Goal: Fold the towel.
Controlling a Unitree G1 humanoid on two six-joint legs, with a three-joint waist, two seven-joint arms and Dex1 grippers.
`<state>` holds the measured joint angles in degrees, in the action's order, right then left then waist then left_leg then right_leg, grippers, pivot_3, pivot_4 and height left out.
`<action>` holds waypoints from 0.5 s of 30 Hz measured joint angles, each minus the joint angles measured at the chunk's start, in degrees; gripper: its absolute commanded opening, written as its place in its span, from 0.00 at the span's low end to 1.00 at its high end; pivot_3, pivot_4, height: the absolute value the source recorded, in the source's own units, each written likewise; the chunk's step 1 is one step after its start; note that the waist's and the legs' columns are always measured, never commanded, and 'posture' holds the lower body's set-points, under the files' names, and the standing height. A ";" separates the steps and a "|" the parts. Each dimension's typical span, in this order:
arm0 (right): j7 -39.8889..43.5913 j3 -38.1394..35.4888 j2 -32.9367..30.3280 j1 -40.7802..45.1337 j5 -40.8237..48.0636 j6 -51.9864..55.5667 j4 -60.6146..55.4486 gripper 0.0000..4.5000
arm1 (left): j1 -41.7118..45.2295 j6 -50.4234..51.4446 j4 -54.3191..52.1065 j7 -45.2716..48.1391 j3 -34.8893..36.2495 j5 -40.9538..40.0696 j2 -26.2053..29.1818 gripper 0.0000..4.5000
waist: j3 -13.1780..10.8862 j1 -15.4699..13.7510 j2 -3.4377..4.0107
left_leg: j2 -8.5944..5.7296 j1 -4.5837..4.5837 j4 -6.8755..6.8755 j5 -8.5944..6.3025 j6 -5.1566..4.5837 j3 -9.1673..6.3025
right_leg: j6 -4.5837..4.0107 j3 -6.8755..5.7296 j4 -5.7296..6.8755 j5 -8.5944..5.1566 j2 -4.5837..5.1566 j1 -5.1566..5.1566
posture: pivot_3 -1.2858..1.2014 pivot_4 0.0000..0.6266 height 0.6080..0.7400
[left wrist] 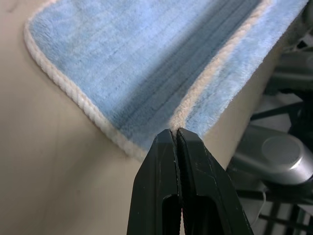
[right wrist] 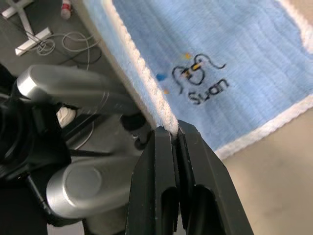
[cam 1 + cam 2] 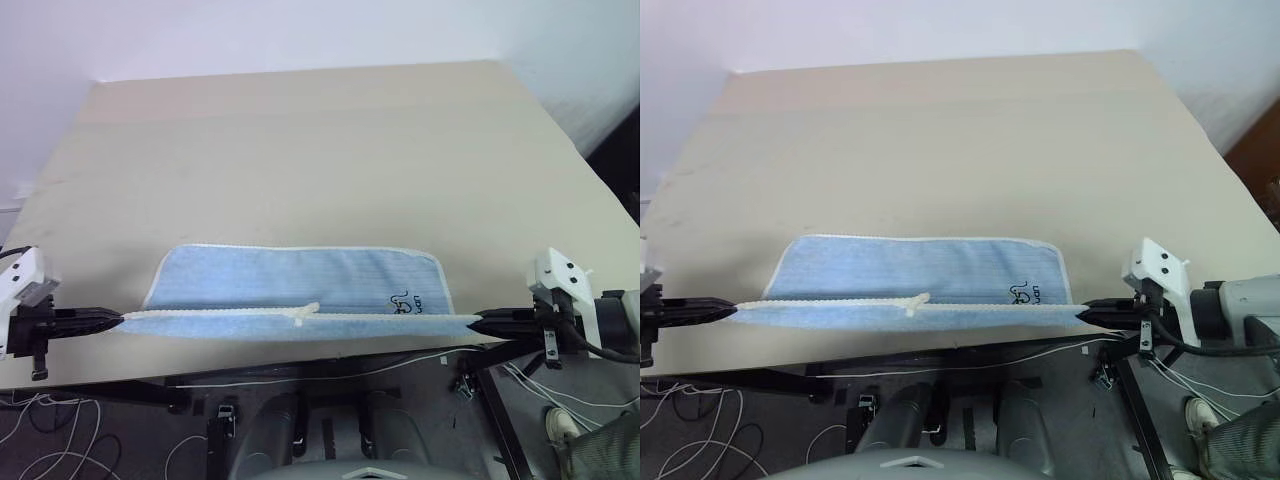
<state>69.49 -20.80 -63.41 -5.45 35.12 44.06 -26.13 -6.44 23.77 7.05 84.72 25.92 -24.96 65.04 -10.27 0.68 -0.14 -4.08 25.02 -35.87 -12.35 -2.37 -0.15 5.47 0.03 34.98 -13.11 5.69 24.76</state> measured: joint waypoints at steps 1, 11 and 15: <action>-0.32 0.72 0.18 1.13 -0.08 -0.31 0.93 0.00 | 1.81 -0.89 1.34 -0.21 -1.42 0.39 -0.37 0.01 | 0.00 -0.02 0.00 | 0.00 0.05 -0.02 0.00 0.00 0.01 | 0.00 -0.01 0.00 0.00 0.00 0.04 | 0.52 0.24 1.00; -2.96 9.02 3.65 11.30 -4.00 -5.62 13.00 0.00 | 25.87 -12.32 21.65 -1.42 -13.57 5.77 -6.80 0.01 | 0.04 -0.18 -0.07 | -0.02 0.31 -0.27 0.01 -0.01 0.00 | 0.19 -0.07 0.22 0.14 -0.01 0.27 | 0.52 0.24 1.00; -3.84 13.02 5.78 15.97 -6.31 -7.84 17.21 0.00 | 32.12 -15.87 28.89 -0.71 -16.29 8.00 -7.81 0.01 | 0.05 0.18 -0.08 | -0.02 0.31 -0.28 0.02 -0.02 0.02 | 0.24 -0.06 0.26 0.17 -0.03 0.30 | 0.52 0.24 1.00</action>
<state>65.65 -7.78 -57.63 10.52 28.81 36.22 -8.91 25.68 7.90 35.94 84.01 9.63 -16.96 57.23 -10.22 0.86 -0.22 -4.10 25.33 -36.16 -12.33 -2.39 -0.14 5.71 -0.03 35.25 -12.94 5.66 25.07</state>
